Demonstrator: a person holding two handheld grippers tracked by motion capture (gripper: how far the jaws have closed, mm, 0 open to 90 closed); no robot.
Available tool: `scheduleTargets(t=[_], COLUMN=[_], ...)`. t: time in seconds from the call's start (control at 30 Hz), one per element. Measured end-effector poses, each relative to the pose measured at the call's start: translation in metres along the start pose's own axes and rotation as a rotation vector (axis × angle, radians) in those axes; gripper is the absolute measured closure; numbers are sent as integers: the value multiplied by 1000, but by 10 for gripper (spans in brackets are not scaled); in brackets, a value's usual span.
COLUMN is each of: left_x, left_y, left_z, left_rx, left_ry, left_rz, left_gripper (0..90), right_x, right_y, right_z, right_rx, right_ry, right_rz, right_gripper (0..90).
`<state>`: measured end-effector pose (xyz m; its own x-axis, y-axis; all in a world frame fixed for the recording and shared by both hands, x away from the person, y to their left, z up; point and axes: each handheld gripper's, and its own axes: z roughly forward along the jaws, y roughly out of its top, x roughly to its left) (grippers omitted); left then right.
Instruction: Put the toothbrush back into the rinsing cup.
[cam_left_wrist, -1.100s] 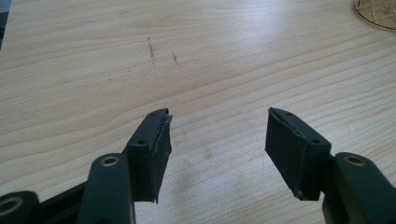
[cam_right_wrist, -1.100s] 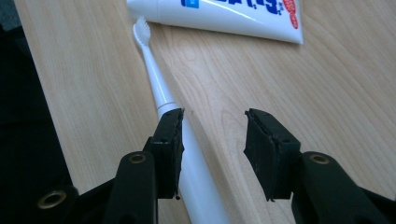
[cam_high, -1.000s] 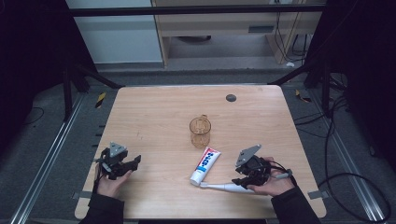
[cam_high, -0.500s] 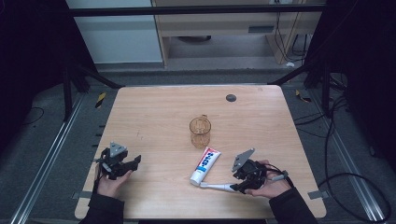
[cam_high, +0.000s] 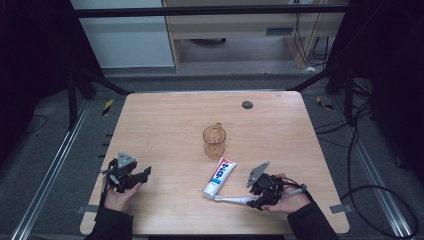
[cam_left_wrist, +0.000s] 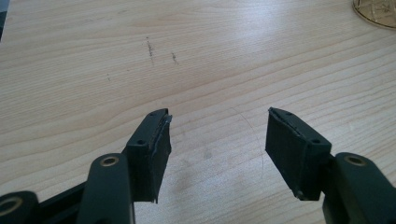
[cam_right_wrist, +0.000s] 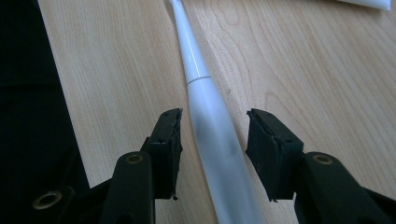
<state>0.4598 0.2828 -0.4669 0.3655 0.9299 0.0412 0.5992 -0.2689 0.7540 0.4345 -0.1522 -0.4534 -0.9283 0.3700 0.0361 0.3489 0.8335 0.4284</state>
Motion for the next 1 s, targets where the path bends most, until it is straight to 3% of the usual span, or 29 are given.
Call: scheduleTargets(t=[0.67, 1.0], left_x=[0, 0], left_y=[0, 0], left_z=[0, 1], left_rx=[2, 3], left_ry=[0, -1], left_rz=[2, 1], left_gripper=[395, 395], right_x=[0, 0], right_y=[2, 2], right_z=[16, 20], right_rx=[92, 113], right_ry=[11, 4], right_rz=[-10, -45], right_gripper=[555, 595])
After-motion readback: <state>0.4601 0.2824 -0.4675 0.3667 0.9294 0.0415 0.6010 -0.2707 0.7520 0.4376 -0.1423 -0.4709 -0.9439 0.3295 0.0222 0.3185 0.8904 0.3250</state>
